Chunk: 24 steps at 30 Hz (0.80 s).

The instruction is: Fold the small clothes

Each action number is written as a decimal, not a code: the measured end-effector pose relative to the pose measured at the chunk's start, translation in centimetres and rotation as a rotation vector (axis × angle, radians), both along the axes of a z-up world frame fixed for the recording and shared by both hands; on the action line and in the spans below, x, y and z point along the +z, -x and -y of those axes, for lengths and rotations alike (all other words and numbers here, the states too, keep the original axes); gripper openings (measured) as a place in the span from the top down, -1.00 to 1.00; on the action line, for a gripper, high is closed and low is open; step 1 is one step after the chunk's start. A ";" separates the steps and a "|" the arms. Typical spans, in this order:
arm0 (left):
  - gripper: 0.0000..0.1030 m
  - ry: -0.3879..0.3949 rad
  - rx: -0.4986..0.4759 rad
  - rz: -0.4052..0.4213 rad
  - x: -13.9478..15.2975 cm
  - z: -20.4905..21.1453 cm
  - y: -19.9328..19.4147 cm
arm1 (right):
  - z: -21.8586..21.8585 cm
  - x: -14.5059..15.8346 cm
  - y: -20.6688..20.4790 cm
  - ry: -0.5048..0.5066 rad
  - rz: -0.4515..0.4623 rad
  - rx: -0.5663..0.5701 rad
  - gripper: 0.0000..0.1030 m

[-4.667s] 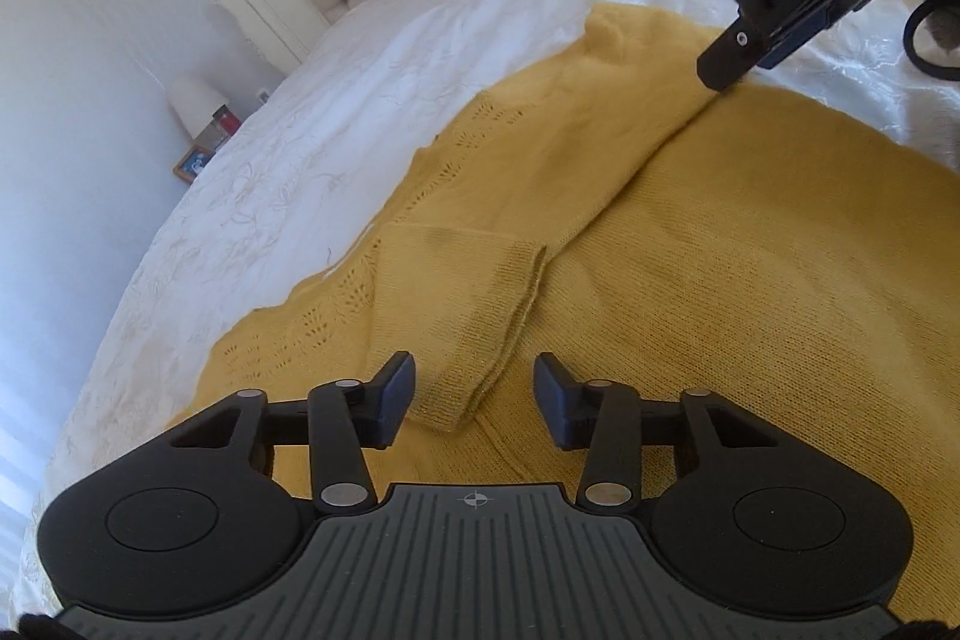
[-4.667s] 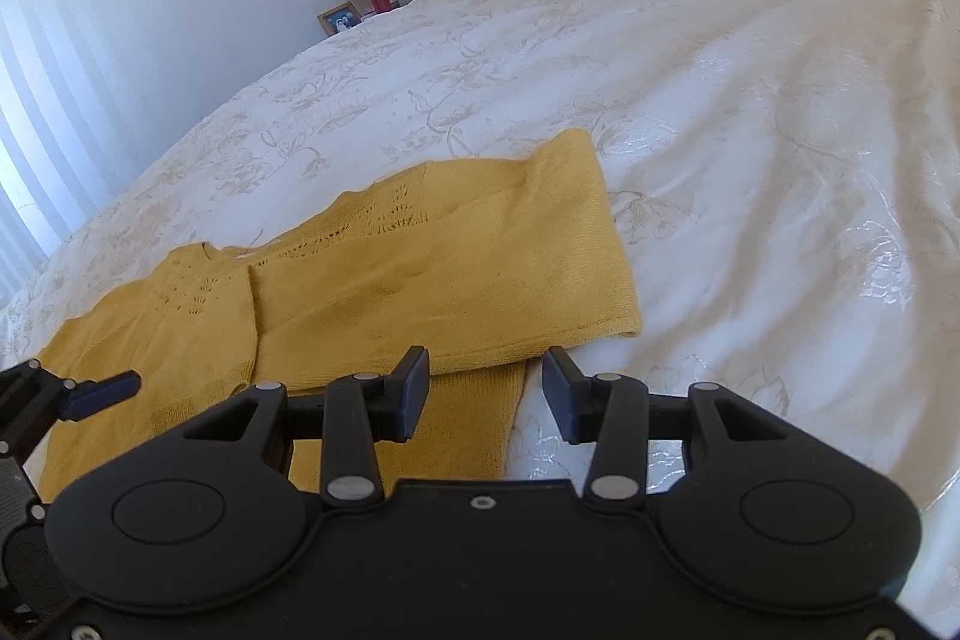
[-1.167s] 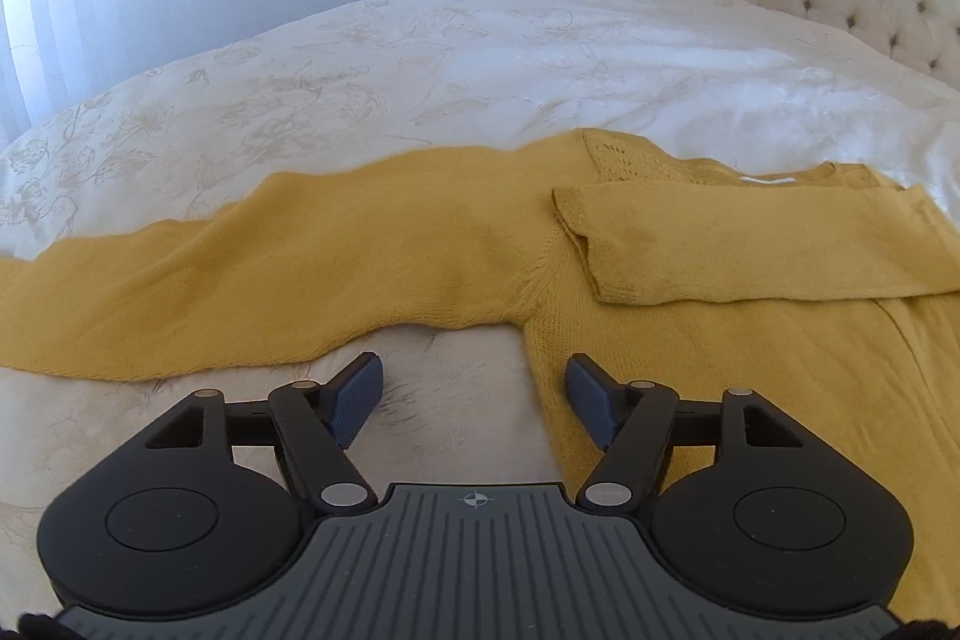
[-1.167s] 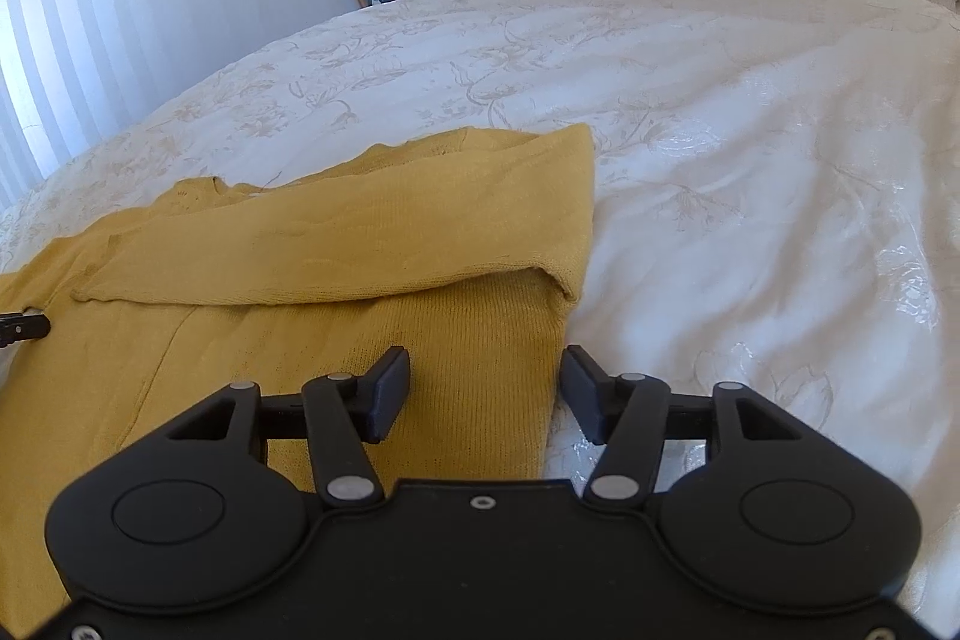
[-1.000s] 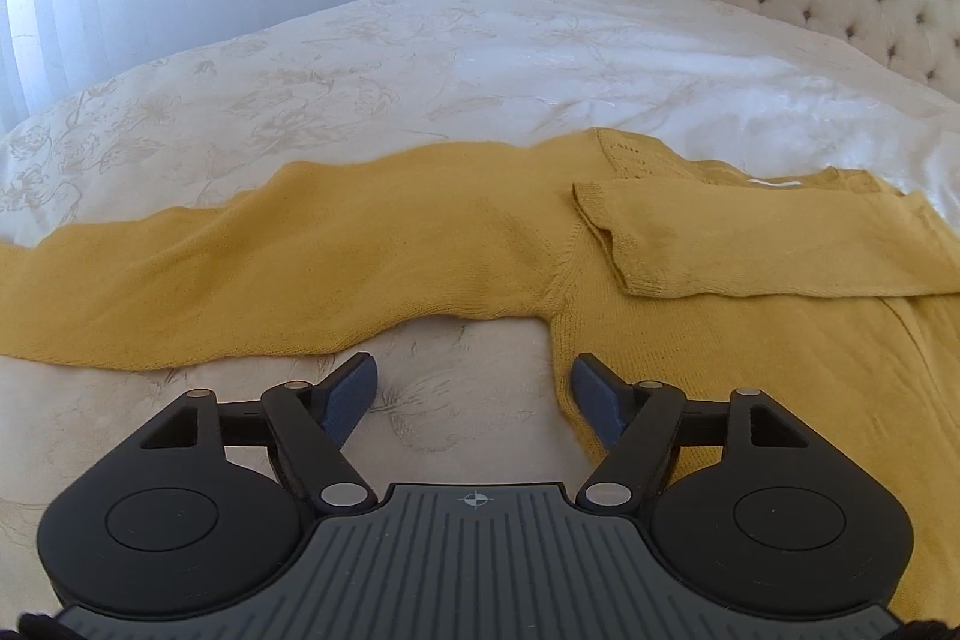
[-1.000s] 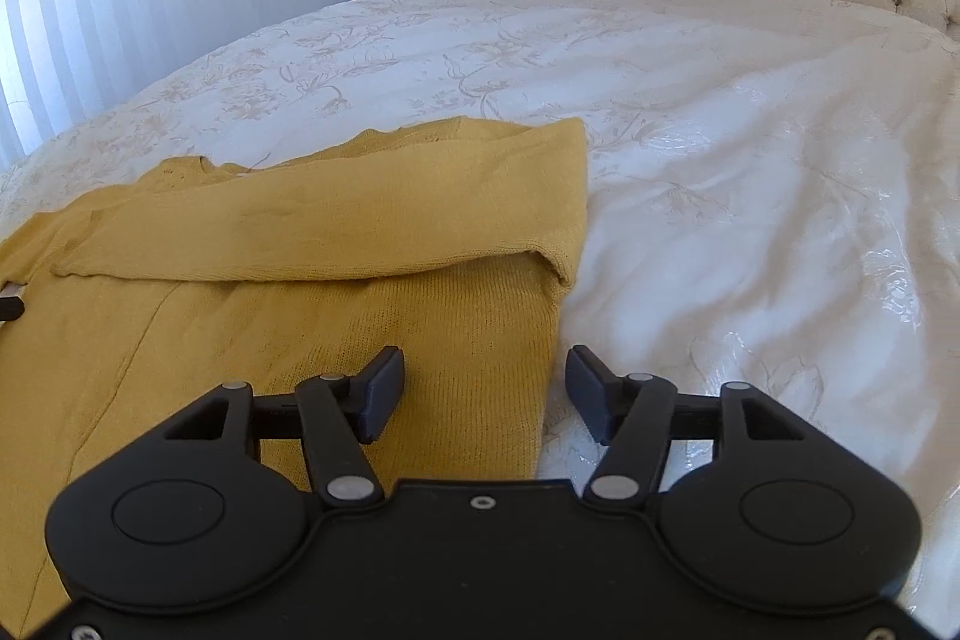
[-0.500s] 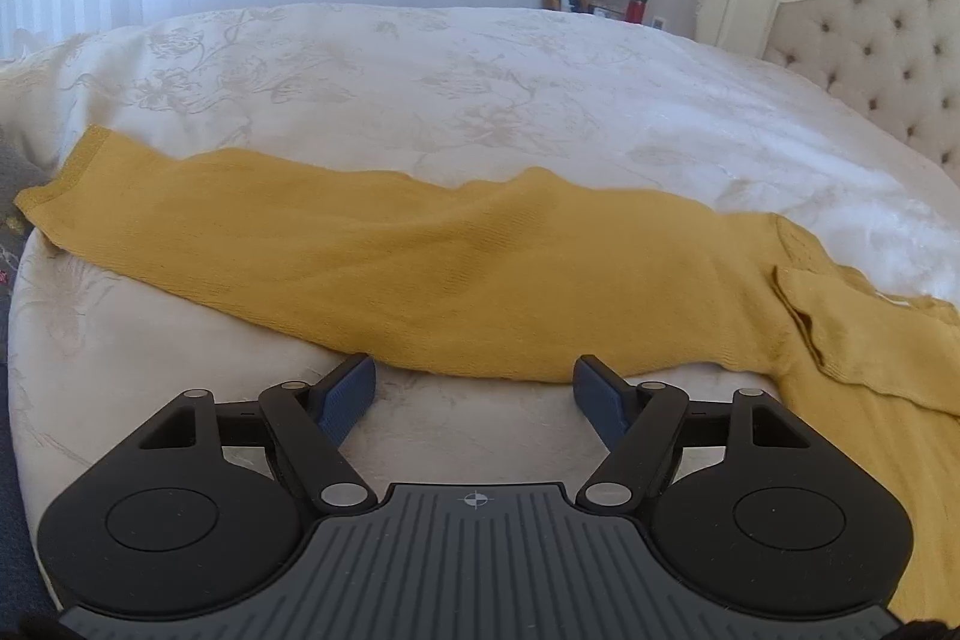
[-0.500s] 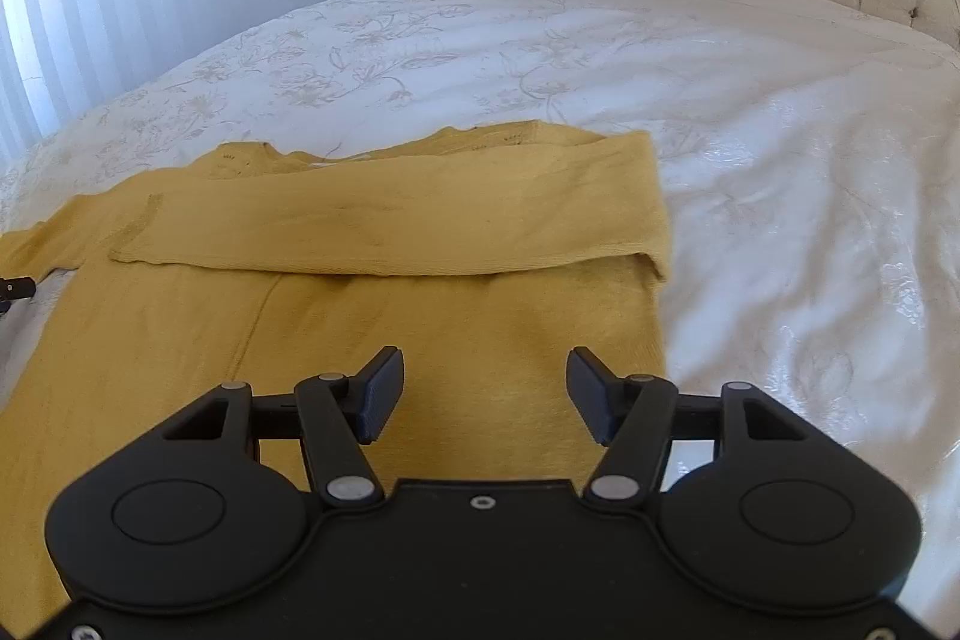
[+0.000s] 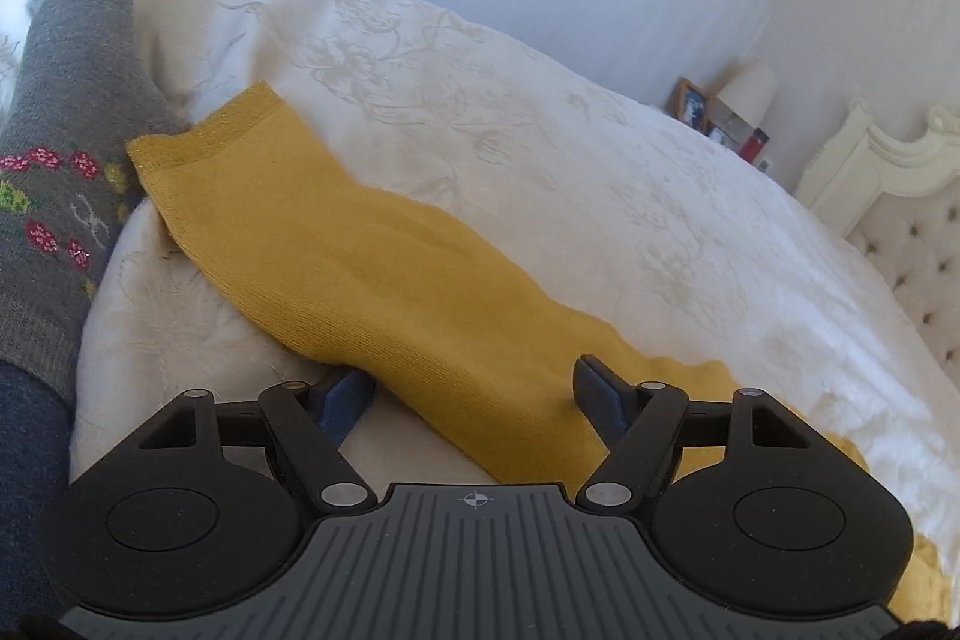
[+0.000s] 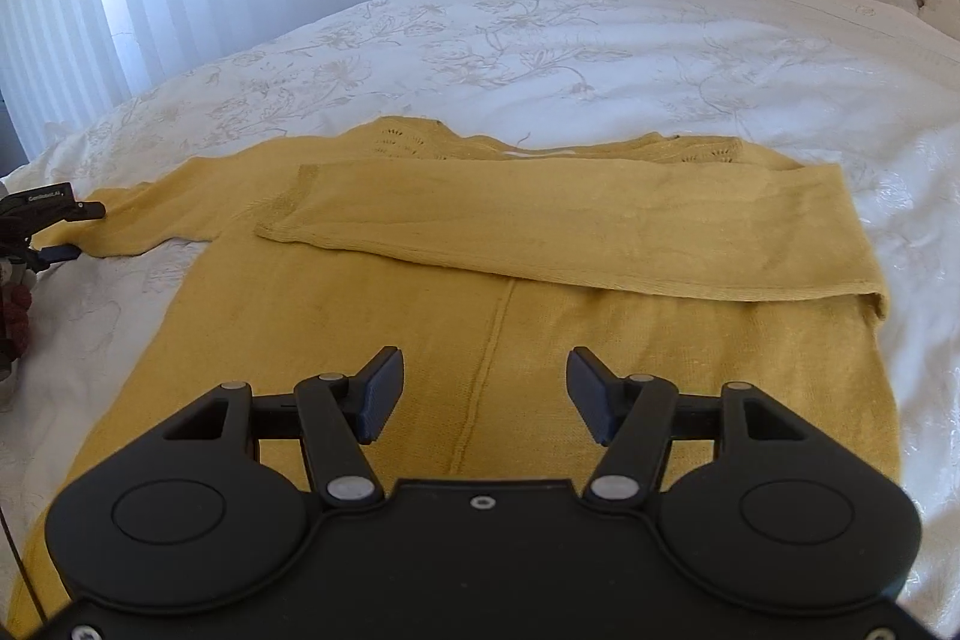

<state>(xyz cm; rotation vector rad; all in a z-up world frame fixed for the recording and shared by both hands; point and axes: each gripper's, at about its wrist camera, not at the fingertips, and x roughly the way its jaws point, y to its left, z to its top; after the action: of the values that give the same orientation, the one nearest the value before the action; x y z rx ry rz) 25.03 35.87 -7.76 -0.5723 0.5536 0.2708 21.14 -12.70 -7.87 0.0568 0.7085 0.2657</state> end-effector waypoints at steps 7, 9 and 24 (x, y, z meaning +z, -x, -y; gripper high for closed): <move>0.65 -0.067 0.054 0.054 0.0 -0.6 -1.6 | -1.7 -0.5 -0.4 0.011 -0.016 0.034 -0.26; 0.75 -0.073 0.041 0.051 0.4 0.0 -1.9 | -1.8 -0.7 -0.5 0.011 -0.020 0.038 -0.26; 0.72 -0.333 -0.564 0.160 6.2 24.1 -4.6 | 1.6 -1.5 0.1 -0.050 -0.038 -0.025 -0.26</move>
<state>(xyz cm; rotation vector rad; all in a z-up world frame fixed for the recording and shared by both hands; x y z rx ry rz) 29.63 11.80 -1.53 -0.0992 0.4806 -0.2156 21.03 -14.33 -9.41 0.1179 0.7383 0.2590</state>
